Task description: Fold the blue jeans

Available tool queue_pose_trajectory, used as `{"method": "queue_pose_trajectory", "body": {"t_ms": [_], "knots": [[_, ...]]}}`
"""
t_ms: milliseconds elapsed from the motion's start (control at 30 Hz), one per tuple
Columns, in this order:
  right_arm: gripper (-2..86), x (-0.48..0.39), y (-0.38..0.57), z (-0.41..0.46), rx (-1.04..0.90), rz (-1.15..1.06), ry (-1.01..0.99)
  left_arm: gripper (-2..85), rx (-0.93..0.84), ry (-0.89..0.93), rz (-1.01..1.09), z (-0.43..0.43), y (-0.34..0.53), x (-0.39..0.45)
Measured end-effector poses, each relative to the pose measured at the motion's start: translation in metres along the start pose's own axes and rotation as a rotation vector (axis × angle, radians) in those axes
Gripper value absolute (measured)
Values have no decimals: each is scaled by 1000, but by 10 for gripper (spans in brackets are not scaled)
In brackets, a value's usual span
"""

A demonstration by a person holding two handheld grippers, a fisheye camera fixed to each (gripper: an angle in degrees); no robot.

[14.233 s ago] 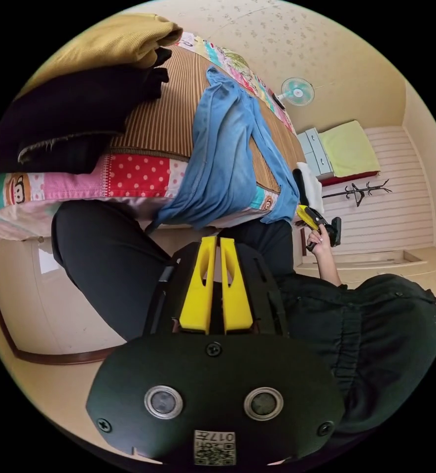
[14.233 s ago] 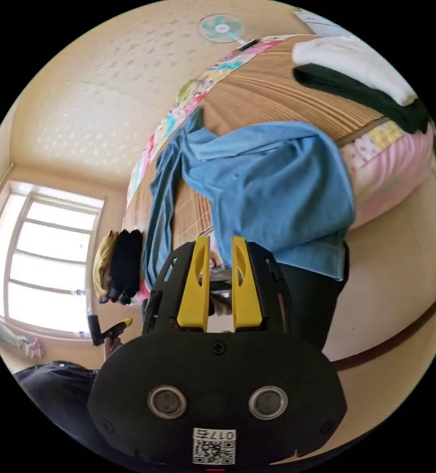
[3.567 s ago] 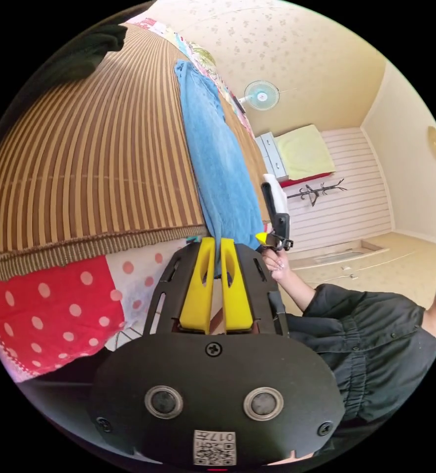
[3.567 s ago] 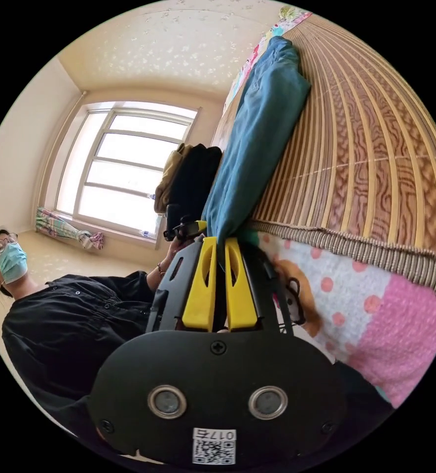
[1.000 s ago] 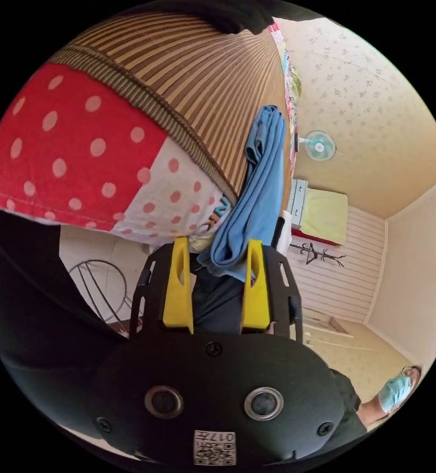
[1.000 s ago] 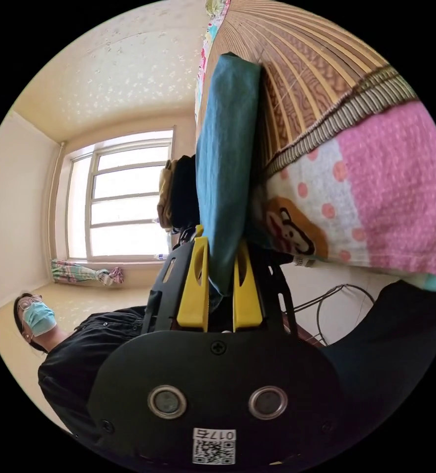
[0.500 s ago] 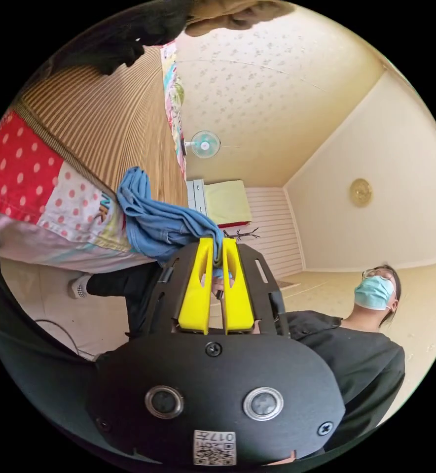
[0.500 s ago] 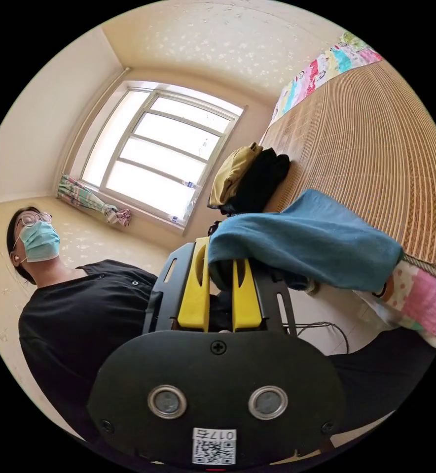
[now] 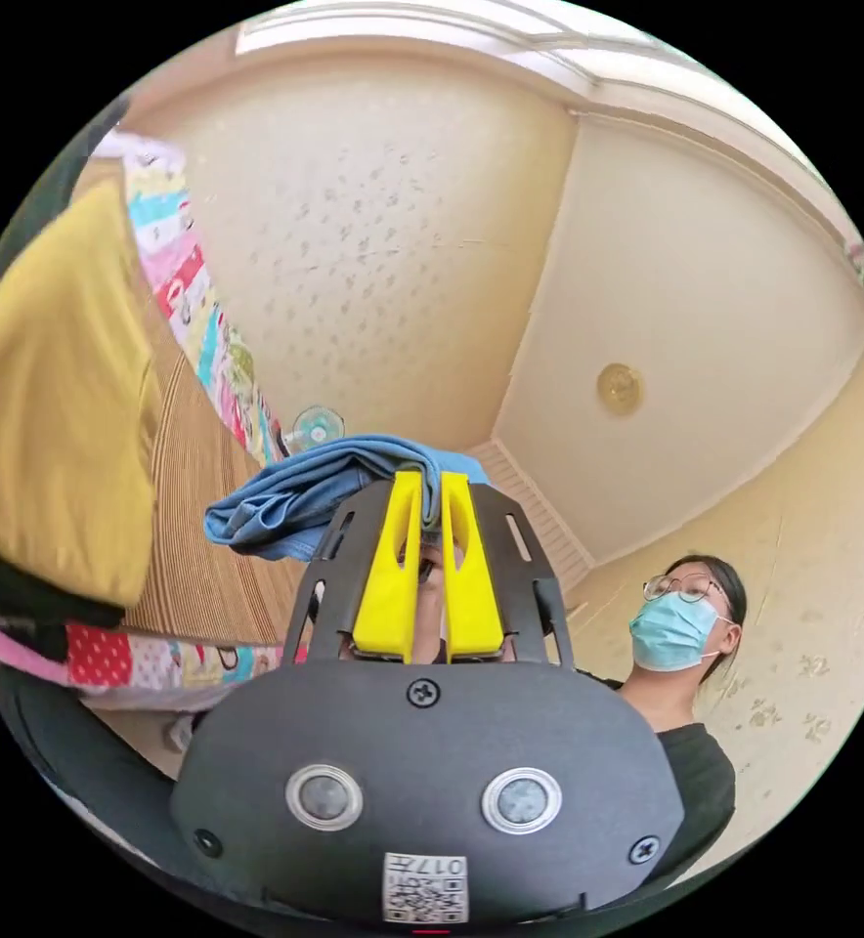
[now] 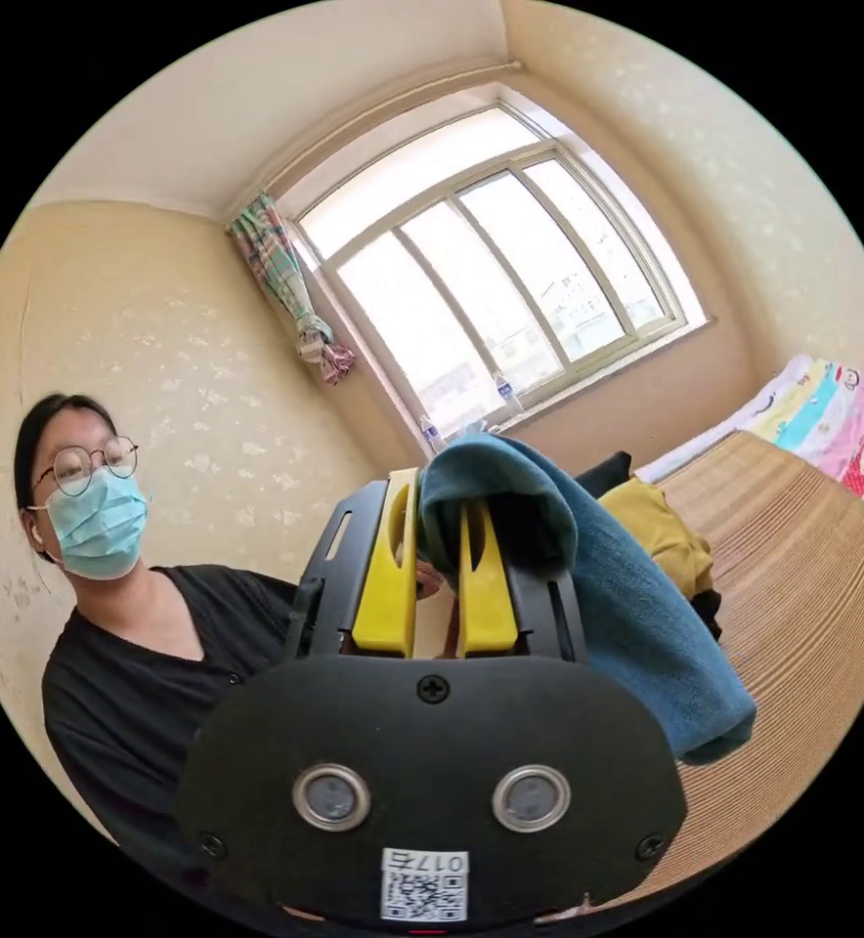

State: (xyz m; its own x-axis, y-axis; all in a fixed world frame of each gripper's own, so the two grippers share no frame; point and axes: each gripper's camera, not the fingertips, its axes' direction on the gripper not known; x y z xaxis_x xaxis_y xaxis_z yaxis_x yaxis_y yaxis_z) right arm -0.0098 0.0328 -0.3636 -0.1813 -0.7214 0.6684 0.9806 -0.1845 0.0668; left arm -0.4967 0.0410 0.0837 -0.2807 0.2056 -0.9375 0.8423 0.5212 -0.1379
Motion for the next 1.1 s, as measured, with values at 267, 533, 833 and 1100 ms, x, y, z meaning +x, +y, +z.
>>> {"method": "queue_pose_trajectory", "body": {"t_ms": [267,533,833,1100], "knots": [[54,131,44,120,396,521,-225,62,192,-393,243,-116,-65,137],[29,200,249,249,-86,680,92,88,303,-787,6,-163,144,1],[82,170,361,150,-286,658,779,106,-170,-1062,282,97,263,-73],[241,206,411,33,-256,985,1335,248,-600,-983,324,381,277,-254]]}}
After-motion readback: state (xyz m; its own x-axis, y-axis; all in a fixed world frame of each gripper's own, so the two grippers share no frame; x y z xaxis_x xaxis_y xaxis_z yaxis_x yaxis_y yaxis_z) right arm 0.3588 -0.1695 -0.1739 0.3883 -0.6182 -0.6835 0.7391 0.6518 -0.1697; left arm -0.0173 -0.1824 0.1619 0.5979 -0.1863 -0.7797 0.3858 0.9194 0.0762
